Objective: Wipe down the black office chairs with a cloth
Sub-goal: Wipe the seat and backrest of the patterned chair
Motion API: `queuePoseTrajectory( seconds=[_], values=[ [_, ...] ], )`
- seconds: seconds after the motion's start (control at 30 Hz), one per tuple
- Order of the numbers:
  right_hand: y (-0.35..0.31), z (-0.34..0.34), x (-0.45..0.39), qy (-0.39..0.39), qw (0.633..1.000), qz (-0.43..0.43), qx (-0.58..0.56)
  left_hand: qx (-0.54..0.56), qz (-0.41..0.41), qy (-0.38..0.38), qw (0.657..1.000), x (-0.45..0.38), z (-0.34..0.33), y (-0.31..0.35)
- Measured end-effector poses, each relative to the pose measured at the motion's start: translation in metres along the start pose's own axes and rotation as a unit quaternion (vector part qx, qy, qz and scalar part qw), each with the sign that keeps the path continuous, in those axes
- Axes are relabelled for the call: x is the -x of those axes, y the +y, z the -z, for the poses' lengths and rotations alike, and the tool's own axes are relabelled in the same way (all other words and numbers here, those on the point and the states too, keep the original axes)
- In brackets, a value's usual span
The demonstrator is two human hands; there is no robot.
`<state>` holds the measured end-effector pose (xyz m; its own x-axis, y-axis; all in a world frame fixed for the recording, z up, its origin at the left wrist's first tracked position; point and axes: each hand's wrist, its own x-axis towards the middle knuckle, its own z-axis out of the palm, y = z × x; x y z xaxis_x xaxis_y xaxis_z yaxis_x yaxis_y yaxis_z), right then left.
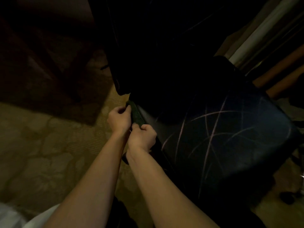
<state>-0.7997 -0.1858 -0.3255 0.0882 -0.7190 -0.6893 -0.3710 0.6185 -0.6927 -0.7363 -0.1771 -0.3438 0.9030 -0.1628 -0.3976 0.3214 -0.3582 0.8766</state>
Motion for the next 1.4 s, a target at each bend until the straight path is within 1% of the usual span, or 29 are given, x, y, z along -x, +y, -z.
queuePoseTrajectory(
  seconds=[0.13,0.2,0.33,0.5,0.6,0.7,0.8,0.83,0.9,0.97,1.0,1.17,1.3,1.4],
  values=[
    [0.013,0.017,0.010,0.009,1.000,0.007,0.010,-0.005,0.008,0.013,1.000,0.023,-0.004,-0.008],
    [0.022,0.030,0.011,0.005,1.000,-0.009,0.009,0.007,0.025,-0.001,1.000,0.034,-0.008,-0.017],
    [0.039,0.070,0.017,0.006,0.999,-0.031,0.010,0.044,0.045,-0.001,0.998,0.070,-0.013,-0.034],
    [0.064,0.114,0.029,0.030,0.999,-0.034,0.021,0.045,0.060,0.012,0.997,0.112,-0.023,-0.056],
    [0.066,0.112,0.025,0.019,0.999,-0.024,0.021,0.054,0.063,0.043,0.996,0.109,-0.023,-0.056],
    [0.054,0.092,0.016,-0.002,1.000,-0.015,-0.011,0.065,0.048,0.059,0.995,0.088,-0.018,-0.044],
    [0.040,0.076,0.010,0.012,1.000,0.013,0.005,0.062,0.027,0.079,0.995,0.071,-0.016,-0.027],
    [0.037,0.074,0.010,0.016,1.000,0.009,0.005,0.060,0.031,0.079,0.995,0.069,-0.016,-0.025],
    [0.037,0.077,0.012,0.019,1.000,-0.011,0.010,0.090,0.056,0.057,0.993,0.075,-0.018,-0.026],
    [0.046,0.088,0.015,0.034,0.999,-0.009,0.030,0.130,0.091,0.033,0.987,0.087,-0.023,-0.035],
    [0.053,0.097,0.017,0.044,0.998,-0.007,0.038,0.131,0.104,0.026,0.985,0.094,-0.025,-0.042],
    [0.081,0.135,0.029,0.060,0.997,-0.012,0.037,0.122,0.140,0.036,0.982,0.131,-0.031,-0.061],
    [0.101,0.168,0.032,0.064,0.996,-0.040,0.049,0.105,0.142,0.047,0.983,0.167,-0.037,-0.068],
    [0.120,0.190,0.033,0.059,0.995,-0.063,0.041,0.096,0.125,0.019,0.987,0.188,-0.037,-0.077]
  ],
)
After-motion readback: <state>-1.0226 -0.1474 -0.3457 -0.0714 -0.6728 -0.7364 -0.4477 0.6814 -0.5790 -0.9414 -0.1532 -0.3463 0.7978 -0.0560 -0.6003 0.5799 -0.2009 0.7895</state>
